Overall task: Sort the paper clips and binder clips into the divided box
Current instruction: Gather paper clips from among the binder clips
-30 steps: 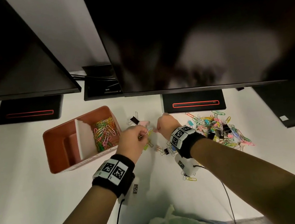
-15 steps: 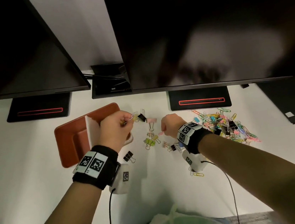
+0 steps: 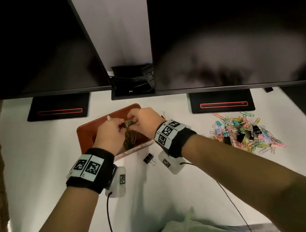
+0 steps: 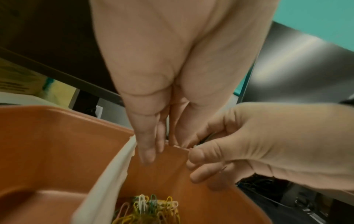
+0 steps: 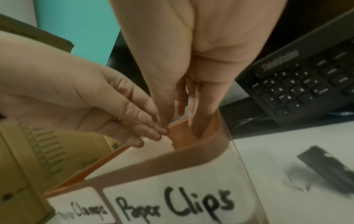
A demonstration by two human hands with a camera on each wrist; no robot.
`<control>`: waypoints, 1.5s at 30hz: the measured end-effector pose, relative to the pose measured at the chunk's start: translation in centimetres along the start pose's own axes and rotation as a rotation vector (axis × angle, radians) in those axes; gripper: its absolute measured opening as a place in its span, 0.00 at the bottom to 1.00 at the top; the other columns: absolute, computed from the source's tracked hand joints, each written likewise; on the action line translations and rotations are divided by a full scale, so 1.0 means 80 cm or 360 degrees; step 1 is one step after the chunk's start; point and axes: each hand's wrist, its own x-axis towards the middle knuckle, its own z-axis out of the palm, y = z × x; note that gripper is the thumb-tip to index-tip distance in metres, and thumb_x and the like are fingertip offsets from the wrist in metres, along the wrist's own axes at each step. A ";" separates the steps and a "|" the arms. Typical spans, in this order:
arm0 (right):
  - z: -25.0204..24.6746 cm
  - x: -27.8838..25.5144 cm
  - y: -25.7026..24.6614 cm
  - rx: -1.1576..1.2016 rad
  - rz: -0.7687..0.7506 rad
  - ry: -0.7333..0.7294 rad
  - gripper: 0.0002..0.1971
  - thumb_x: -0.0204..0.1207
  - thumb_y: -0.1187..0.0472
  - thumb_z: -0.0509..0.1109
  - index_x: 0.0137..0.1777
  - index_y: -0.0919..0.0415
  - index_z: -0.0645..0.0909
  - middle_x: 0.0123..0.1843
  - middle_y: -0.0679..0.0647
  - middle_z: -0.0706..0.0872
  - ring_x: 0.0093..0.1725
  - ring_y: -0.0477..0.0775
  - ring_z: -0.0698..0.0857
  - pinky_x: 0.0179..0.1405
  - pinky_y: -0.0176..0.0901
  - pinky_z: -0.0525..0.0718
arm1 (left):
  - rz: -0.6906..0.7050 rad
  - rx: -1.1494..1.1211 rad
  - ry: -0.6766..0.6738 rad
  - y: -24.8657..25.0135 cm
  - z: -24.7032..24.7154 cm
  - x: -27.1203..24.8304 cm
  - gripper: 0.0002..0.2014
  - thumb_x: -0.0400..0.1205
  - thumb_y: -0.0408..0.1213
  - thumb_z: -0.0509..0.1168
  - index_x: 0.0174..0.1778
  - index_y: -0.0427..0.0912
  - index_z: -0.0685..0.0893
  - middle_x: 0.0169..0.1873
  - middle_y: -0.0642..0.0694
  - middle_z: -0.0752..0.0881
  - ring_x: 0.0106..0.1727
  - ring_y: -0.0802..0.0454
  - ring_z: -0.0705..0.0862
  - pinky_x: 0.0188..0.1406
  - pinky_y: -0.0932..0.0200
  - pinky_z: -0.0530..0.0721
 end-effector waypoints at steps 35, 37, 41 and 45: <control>-0.109 -0.149 0.307 -0.0124 0.0176 0.0054 0.14 0.79 0.66 0.62 0.61 0.56 0.82 0.63 0.52 0.79 0.63 0.53 0.79 0.67 0.44 0.77 | 0.0625 0.0361 -0.0610 0.134 0.249 -0.009 0.24 0.74 0.43 0.72 0.67 0.50 0.78 0.67 0.50 0.70 0.64 0.52 0.72 0.68 0.56 0.73; -0.113 -0.146 0.312 -0.0156 0.0251 0.0036 0.15 0.79 0.65 0.62 0.63 0.54 0.80 0.65 0.51 0.78 0.64 0.53 0.78 0.67 0.45 0.77 | 0.0589 0.0313 -0.0630 0.131 0.247 -0.007 0.24 0.73 0.42 0.73 0.65 0.48 0.79 0.64 0.51 0.70 0.63 0.54 0.72 0.67 0.59 0.73; -0.112 -0.141 0.305 -0.0239 0.0229 -0.0109 0.18 0.78 0.62 0.65 0.68 0.53 0.78 0.67 0.53 0.76 0.66 0.55 0.75 0.67 0.46 0.76 | 0.0537 0.0160 -0.0622 0.123 0.242 -0.006 0.18 0.71 0.38 0.75 0.57 0.43 0.83 0.53 0.51 0.74 0.54 0.55 0.77 0.62 0.57 0.79; -0.107 -0.136 0.295 -0.0288 0.0194 -0.0272 0.19 0.77 0.64 0.67 0.68 0.54 0.78 0.64 0.55 0.74 0.64 0.57 0.74 0.66 0.45 0.75 | 0.0446 -0.0044 -0.0503 0.115 0.237 -0.004 0.08 0.72 0.36 0.74 0.44 0.39 0.86 0.46 0.47 0.78 0.44 0.52 0.82 0.52 0.59 0.83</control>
